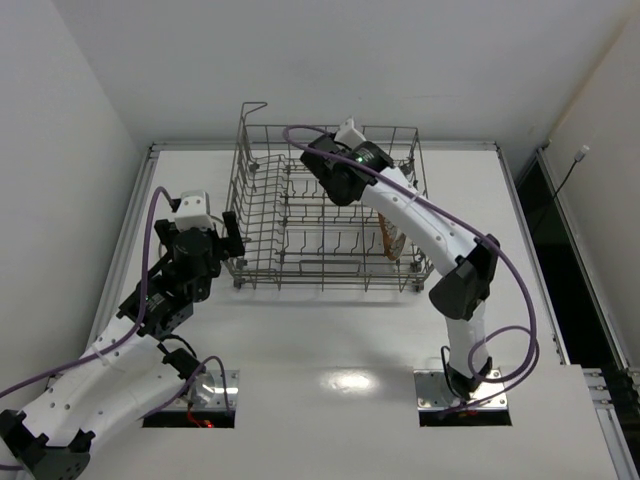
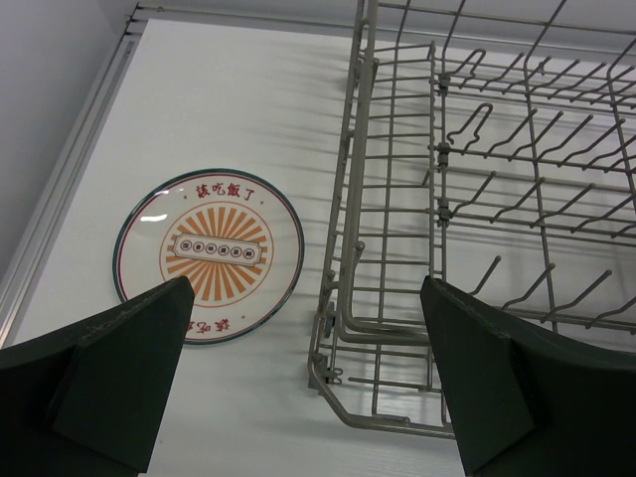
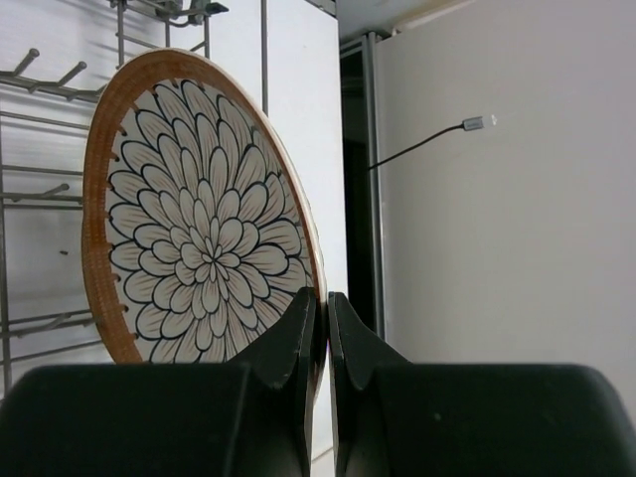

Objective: Load the plates into the dish rack

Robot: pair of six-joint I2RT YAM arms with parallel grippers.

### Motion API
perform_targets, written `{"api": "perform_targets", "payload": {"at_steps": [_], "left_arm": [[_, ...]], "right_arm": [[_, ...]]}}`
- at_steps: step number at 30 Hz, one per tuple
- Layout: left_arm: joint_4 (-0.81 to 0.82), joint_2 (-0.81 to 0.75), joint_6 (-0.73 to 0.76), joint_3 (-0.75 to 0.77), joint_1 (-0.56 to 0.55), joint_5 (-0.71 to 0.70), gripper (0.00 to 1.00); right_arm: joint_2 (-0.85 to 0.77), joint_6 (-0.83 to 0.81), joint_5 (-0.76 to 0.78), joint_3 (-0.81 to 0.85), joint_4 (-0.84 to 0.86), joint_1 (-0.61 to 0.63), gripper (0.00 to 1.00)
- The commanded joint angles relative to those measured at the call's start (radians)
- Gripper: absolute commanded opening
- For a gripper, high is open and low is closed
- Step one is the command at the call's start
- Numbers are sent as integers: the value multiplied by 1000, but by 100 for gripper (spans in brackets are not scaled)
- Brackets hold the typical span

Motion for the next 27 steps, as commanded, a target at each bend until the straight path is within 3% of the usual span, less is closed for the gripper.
{"api": "perform_targets", "payload": {"at_steps": [1,12,27], "left_arm": [[15,-13,-14,37,-6,-3,100],[15,-22,-14,37,-6,-3,100],[15,-13,-14,37,-6,-3,100]], "right_arm": [[6,-9,172,-12,-10,14,0],[84,58,149,-83,-31,14,0],[102,173,158,-299,-39,62,3]]}}
